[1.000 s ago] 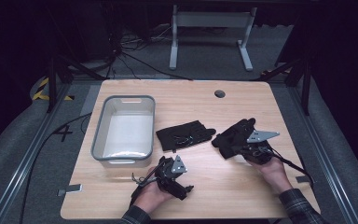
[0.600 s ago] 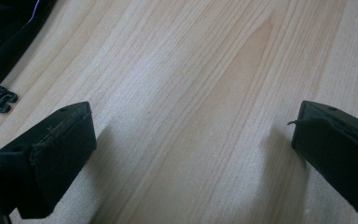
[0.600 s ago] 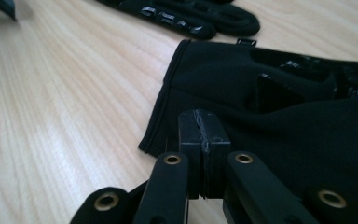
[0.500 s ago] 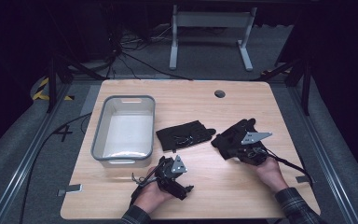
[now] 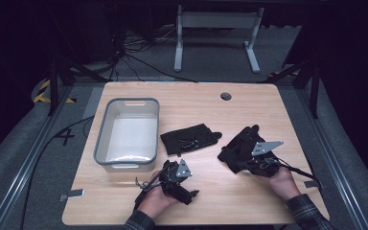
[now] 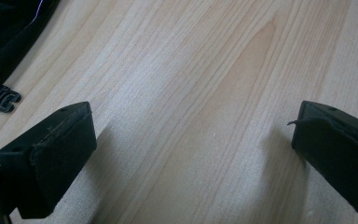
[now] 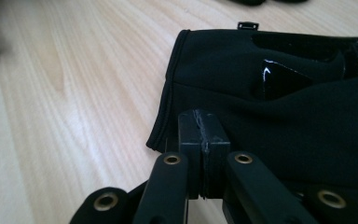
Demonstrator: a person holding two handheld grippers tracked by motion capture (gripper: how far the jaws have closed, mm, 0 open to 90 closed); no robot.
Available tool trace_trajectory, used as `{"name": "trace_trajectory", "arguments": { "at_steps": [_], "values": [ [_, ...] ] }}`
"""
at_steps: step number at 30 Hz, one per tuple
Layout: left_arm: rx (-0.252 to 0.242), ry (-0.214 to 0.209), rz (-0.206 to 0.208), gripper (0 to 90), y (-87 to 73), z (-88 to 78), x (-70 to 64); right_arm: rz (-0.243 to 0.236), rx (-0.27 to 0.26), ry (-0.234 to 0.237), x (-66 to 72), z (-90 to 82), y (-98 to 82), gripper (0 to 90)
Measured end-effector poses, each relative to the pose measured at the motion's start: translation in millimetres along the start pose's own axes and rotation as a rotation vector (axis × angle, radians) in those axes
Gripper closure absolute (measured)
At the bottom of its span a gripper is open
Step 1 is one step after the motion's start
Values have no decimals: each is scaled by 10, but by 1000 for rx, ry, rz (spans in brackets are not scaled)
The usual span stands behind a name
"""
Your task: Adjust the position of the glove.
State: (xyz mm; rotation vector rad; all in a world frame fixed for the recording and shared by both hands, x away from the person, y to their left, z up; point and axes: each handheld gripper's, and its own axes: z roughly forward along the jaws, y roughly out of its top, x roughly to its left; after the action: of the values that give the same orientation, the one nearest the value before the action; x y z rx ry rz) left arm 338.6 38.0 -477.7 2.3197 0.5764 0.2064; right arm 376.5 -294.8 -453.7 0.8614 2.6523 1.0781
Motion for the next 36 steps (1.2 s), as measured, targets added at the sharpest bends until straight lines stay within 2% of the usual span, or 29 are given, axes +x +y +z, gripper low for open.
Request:
{"name": "trace_trajectory", "arguments": {
  "at_steps": [17,21,24,27,29,36],
  "values": [
    [-1,4,-3,0,2,1,-1,-32,51,17,186,-172,-145,895],
    [-1,7,-6,1,1,0,-5,-30,28,12,200,-243,-144,893],
    [-1,7,-7,1,1,0,-5,6,-30,-14,99,-304,-75,893],
    [-1,7,-7,1,2,1,-4,36,-61,-38,-49,-294,11,893],
    [0,9,-8,0,4,2,-4,38,-57,-65,-143,-253,90,893],
    [-3,12,-9,0,20,17,0,61,-55,-101,-343,-95,237,894]
  ]
}}
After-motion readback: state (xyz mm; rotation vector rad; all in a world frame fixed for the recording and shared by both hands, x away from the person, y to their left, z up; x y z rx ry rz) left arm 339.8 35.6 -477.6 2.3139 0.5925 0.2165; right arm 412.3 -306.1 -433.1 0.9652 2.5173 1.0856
